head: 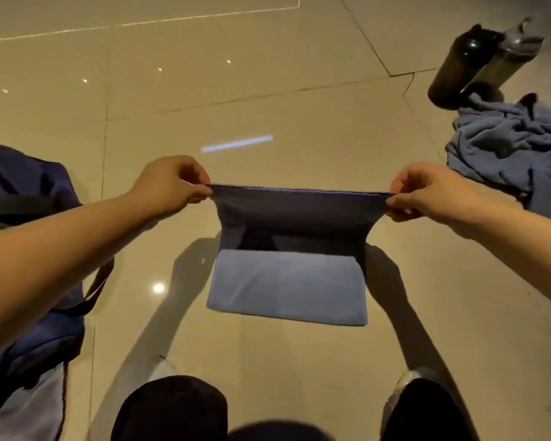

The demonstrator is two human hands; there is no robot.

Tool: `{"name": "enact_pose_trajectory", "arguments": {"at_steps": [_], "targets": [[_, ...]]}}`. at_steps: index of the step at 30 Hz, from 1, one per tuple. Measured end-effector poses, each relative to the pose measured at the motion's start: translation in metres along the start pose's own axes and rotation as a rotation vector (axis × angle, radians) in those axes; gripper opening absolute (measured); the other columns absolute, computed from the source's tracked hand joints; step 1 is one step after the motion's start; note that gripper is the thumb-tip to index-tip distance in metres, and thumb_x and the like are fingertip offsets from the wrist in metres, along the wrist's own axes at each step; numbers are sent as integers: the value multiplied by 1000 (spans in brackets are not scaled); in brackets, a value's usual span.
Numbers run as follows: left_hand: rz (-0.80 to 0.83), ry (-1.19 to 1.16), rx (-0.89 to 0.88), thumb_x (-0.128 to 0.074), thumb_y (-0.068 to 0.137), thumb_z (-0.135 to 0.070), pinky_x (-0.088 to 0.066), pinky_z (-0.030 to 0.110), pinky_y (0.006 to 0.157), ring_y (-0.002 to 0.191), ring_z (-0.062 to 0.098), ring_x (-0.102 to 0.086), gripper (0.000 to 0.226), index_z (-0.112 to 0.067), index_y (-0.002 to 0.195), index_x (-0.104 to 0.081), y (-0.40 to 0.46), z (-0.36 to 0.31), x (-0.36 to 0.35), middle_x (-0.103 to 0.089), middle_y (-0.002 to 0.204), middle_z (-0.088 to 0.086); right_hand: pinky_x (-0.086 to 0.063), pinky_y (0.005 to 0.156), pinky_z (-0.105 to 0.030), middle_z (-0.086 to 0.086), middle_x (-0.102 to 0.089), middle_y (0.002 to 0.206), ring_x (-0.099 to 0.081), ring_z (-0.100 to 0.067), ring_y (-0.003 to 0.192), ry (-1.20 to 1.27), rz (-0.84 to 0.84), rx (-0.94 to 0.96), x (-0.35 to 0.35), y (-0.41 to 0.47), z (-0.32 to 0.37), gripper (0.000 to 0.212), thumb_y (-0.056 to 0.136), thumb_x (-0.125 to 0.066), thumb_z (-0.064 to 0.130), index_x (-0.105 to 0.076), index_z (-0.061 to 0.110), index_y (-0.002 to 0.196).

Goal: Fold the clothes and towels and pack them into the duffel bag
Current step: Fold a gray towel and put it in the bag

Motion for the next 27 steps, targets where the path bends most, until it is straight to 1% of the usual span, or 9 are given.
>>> {"name": "enact_pose_trajectory", "arguments": {"at_steps": [2,5,6,9,11,14,20,25,27], "targets": [[-44,25,-33,-71,83,-5,-55,39,84,84,25,-67,9,-9,89,-65,9,10,-6,-69,87,8,-58,64,-32,-13,-68,87,-68,-25,76,-47,-46,59,-8,10,-3,8,88,-63,1,-59,7,89],[-29,161,-136,-69,86,-10,-49,23,72,76,9,-62,7,-14,89,-65,-3,20,-19,-63,79,-8,-57,74,-45,-4,-67,82,-68,-23,76,-153,-2,116,-31,3,-19,12,86,-67,5,-59,14,84],[4,198,-167,-69,86,-10,-46,20,69,74,7,-60,6,-14,89,-65,-12,27,-25,-62,78,-10,-55,74,-44,-1,-67,81,-67,-23,76,-197,26,130,-40,-4,-27,13,86,-67,6,-59,16,82],[138,391,-251,-67,87,-12,-50,33,69,78,21,-64,4,-16,89,-68,-38,62,-53,-67,83,-2,-48,71,-35,4,-67,84,-65,-22,80,-324,122,184,-73,-31,-51,18,87,-66,7,-60,24,83],[205,502,-284,-68,88,-16,-51,37,68,81,26,-64,5,-18,92,-70,-52,87,-76,-69,89,1,-45,75,-32,1,-68,97,-63,-22,89,-424,220,178,-101,-44,-73,14,88,-64,10,-67,21,96],[236,565,-347,-72,84,-15,-45,33,57,76,32,-63,7,-15,91,-70,-70,103,-107,-69,89,4,-44,86,-29,-3,-64,115,-59,-22,103,-540,326,149,-137,-52,-104,26,88,-64,15,-66,17,114],[196,647,-452,-80,71,-9,-41,28,42,62,31,-61,17,-15,83,-69,-75,105,-124,-66,86,4,-43,84,-28,-4,-61,113,-57,-24,102,-555,299,189,-148,-48,-116,25,86,-65,11,-66,16,111],[73,603,-491,-78,75,-11,-44,30,48,76,33,-62,19,-13,90,-67,-82,94,-107,-66,93,5,-46,73,-31,0,-63,102,-58,-22,90,-469,92,303,-119,-57,-95,13,89,-62,14,-68,16,100],[77,645,-587,-73,79,-15,-43,30,48,76,32,-60,13,-13,91,-67,-91,86,-112,-65,94,6,-49,74,-33,0,-61,106,-59,-22,91,-513,116,344,-121,-64,-94,15,89,-62,16,-67,17,103]]}}
Point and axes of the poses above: each hand's wrist, its own y-axis towards the middle knuckle, its own x-axis out of the back of the hand, z = x × y, the point moved 10 cm from there along y, towards the middle knuckle
